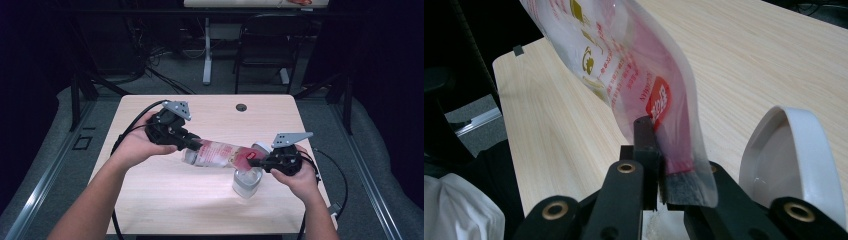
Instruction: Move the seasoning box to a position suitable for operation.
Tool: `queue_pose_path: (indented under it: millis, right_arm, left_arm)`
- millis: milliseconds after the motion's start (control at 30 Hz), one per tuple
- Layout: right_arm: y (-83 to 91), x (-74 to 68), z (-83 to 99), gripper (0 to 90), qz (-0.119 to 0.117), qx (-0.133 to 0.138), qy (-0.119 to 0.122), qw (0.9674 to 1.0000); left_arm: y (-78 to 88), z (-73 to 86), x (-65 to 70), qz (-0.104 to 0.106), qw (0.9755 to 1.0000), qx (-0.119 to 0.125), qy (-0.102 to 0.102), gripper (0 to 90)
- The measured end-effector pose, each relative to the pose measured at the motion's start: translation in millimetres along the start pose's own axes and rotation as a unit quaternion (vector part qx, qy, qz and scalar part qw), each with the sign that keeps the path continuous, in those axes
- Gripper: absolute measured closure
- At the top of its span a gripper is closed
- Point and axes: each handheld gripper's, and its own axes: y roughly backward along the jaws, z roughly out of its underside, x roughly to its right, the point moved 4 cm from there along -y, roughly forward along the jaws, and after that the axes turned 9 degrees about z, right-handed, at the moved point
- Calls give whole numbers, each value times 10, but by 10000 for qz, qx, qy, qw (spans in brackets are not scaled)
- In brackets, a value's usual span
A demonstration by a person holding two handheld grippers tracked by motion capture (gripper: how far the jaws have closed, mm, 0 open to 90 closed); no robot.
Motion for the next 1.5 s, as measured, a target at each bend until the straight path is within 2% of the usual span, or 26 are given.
queue_pose_path:
  millis: [1033,1500]
  right_arm:
    - [4,26,21,878,-7,15,-39,10000]
    - [5,10,21,885,-31,1,-35,10000]
  left_arm:
    - [-13,-46,-22,17,10000,-4,50,760]
    - [3,-48,-48,96,9999,42,67,764]
